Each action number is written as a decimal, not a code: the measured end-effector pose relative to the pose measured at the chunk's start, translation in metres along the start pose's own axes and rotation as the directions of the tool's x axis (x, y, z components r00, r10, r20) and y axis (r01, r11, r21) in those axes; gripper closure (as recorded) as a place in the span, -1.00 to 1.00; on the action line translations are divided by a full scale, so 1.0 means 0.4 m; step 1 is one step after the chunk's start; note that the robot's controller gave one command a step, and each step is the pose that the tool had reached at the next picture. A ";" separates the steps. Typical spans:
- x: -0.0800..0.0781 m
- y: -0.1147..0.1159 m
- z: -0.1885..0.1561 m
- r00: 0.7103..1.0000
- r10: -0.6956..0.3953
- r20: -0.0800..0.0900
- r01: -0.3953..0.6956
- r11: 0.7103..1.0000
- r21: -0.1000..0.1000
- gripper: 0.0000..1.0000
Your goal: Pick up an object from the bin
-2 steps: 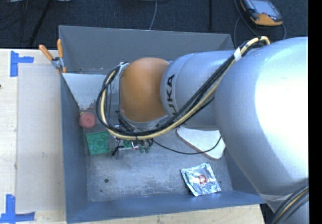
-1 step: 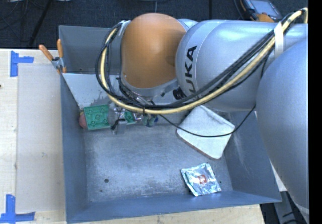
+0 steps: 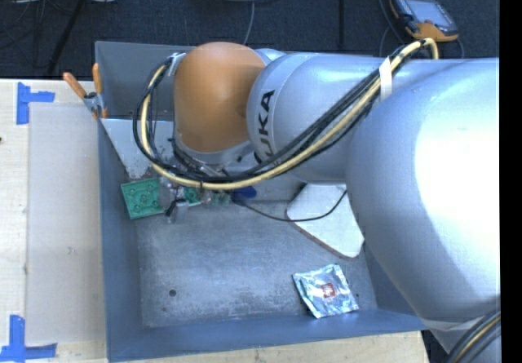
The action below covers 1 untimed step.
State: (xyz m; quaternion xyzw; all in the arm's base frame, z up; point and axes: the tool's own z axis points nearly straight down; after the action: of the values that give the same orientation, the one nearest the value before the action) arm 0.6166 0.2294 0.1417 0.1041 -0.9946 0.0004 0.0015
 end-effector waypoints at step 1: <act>0.099 -0.087 -0.636 0.999 -0.034 0.013 0.034 0.999 0.000 1.00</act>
Offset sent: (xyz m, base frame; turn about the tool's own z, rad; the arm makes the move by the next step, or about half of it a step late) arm -0.0322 -0.0422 0.2497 -0.0362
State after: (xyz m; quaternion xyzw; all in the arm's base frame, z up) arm 0.5857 0.1872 0.3961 0.1209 -0.9927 -0.0006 -0.0050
